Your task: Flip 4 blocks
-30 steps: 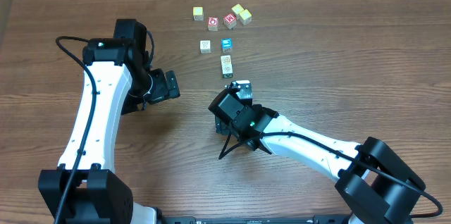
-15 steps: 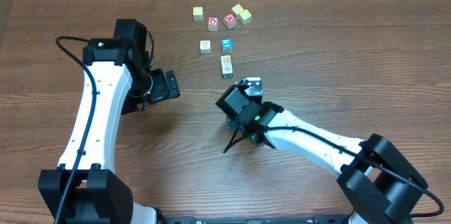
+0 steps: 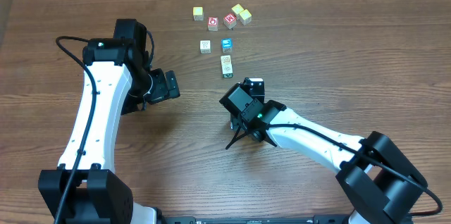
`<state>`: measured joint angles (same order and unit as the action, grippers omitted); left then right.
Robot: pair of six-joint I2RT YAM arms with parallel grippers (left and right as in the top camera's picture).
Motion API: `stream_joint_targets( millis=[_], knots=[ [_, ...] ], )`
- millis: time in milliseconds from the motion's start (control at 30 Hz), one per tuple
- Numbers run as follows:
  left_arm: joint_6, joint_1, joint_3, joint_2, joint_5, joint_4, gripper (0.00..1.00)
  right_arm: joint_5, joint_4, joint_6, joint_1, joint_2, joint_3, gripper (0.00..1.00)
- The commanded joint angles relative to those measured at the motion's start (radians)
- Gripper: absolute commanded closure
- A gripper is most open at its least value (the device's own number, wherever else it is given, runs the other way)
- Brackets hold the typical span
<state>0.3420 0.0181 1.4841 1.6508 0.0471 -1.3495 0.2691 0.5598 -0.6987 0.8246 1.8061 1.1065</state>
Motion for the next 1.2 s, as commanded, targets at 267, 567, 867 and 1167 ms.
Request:
stream_joint_targets(
  millis=[267,567,867,1167],
  knots=[
    [0.018,0.002,0.022,-0.010,-0.011,0.001,0.00,-0.002,-0.028,0.045,-0.001,0.053,-0.009,0.43],
    [0.018,0.002,0.022,-0.010,-0.011,0.001,0.00,-0.021,-0.036,0.045,-0.001,0.053,0.002,0.53],
    [0.018,0.002,0.022,-0.010,-0.011,0.001,0.00,-0.063,-0.060,0.045,0.000,0.053,0.004,0.55],
    [0.018,0.002,0.022,-0.009,-0.010,0.001,0.00,-0.088,-0.066,0.045,0.000,0.053,0.004,0.59]
  ],
)
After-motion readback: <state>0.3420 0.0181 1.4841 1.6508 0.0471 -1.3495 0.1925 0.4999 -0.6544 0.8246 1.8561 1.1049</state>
